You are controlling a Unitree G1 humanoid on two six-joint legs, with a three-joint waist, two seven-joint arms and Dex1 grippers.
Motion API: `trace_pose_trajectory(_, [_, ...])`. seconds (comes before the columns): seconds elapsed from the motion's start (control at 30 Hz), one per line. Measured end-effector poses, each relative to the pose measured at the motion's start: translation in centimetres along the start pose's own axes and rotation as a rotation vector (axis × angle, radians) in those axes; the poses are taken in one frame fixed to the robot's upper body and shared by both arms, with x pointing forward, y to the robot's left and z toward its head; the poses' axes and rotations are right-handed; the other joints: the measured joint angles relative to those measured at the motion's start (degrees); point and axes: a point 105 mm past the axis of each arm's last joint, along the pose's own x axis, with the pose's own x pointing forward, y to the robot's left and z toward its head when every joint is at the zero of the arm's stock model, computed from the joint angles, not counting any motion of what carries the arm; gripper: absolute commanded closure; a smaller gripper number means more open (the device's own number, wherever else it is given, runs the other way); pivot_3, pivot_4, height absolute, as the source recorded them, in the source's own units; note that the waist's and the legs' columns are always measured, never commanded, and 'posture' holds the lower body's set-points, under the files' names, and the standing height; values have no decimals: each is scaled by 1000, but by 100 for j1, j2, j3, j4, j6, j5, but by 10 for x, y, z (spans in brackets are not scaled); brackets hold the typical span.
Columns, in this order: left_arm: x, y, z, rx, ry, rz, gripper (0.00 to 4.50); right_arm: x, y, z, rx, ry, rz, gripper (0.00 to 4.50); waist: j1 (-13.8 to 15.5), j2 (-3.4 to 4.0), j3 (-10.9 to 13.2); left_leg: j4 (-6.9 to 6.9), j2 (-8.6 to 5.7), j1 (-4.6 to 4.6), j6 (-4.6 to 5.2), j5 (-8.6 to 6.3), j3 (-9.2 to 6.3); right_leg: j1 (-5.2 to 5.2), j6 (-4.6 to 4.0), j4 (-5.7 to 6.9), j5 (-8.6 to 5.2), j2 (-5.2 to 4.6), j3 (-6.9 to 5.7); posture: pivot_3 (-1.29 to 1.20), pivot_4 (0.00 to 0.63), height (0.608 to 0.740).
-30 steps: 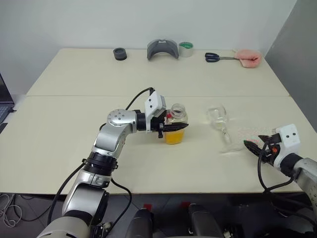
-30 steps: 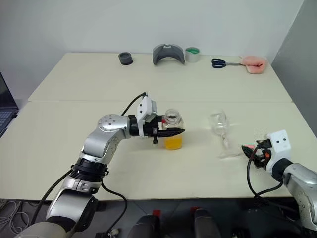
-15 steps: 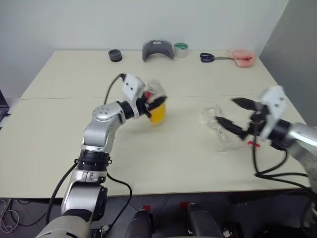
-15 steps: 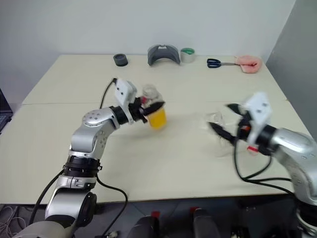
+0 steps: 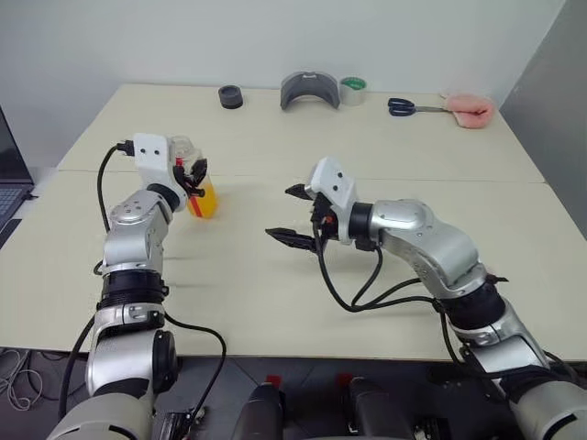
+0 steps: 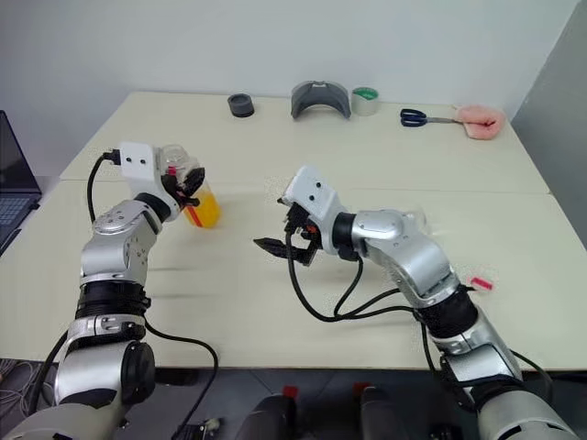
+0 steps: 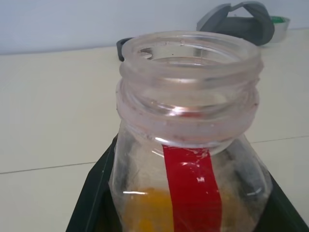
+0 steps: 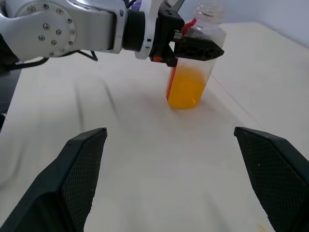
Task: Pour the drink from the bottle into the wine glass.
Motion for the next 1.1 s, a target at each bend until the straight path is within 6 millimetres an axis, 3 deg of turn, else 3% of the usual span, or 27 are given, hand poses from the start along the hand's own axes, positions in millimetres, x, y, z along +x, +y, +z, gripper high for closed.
trace_pose_trajectory(0.2, [5, 2, -2, -6, -13, -9, 2721, 8, 0, 8, -32, -24, 13, 0, -38, 0, -1, -1, 5, 4, 0, 0, 1, -3, 0, 5, 0, 6, 2, 0, 150, 740])
trace_pose_trajectory(0.23, [5, 2, -2, -5, -17, -14, 1986, 8, 1, 8, -32, -25, 14, 0, -46, 0, -1, -1, 5, 4, 0, 0, 1, -2, 0, 6, 0, 6, 2, 0, 150, 740])
trace_pose_trajectory(0.43, [1, -3, -19, -23, 10, -43, 146, 6, 1, 9, -27, -28, 7, 0, -76, 0, -1, -1, 5, 3, 0, 0, -1, -4, -1, 6, 0, 6, 2, 0, 150, 740])
trace_pose_trajectory(0.47, [0, -3, -23, -27, 16, -43, 43, 5, 1, 9, -28, -29, 6, 0, -81, 0, -1, -2, 6, 3, 1, 0, -2, -4, -1, 6, 0, 6, 2, 0, 150, 740])
trace_pose_trajectory(0.73, [-13, -2, -39, -19, 33, -29, 43, -9, 3, -4, 3, 1, -20, 0, -121, -1, -1, -3, 8, 4, 2, -1, -4, -4, -1, 9, 1, 6, 3, 0, 150, 740])
trace_pose_trajectory(0.93, [-30, 2, -60, -7, 78, -3, 43, -21, 3, -28, 54, 58, -49, 0, -121, -1, -1, -3, 9, 4, 11, -6, -4, -5, -1, 10, 1, 7, 5, 0, 150, 740])
trace_pose_trajectory(1.1, [-39, 2, -62, 15, 68, 3, 43, -27, 7, -32, 51, 70, -53, 0, -121, -2, -2, -2, 9, 4, 15, -9, -4, -4, -1, 9, 1, 7, 5, 0, 150, 740])
